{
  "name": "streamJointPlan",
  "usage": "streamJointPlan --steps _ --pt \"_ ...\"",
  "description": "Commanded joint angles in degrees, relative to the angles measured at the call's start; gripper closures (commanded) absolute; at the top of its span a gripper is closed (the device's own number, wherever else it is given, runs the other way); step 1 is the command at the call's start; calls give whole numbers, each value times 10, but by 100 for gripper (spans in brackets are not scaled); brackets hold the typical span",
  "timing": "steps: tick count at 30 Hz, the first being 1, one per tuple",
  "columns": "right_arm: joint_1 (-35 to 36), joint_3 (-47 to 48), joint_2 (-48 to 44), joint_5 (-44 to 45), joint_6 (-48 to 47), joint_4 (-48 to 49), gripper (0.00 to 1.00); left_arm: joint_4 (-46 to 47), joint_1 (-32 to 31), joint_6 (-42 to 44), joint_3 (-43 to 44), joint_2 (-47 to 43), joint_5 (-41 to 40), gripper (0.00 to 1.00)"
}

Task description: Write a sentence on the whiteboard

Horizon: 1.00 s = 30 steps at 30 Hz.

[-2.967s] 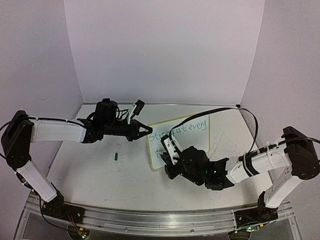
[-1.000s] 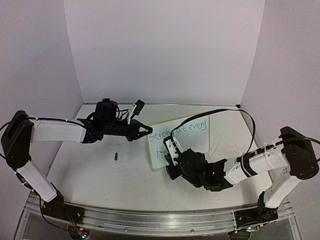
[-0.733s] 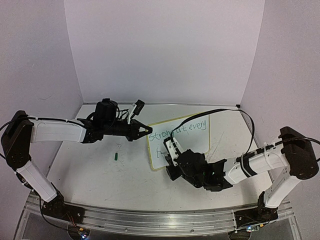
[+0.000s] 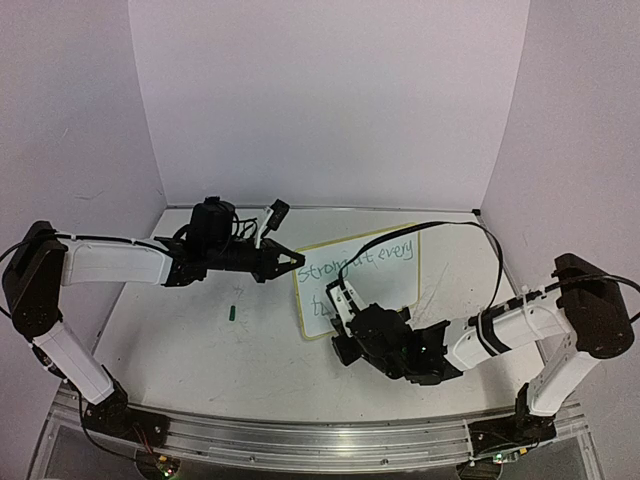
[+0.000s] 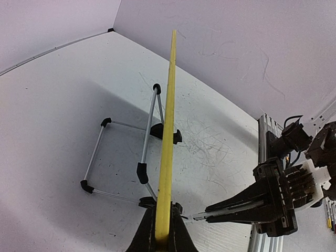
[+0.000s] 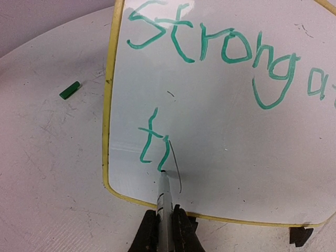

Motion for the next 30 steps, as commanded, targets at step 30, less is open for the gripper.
streamJointPlan --steps 30 --pt "-21 10 -25 29 -11 33 100 5 1 11 20 -24 -18 100"
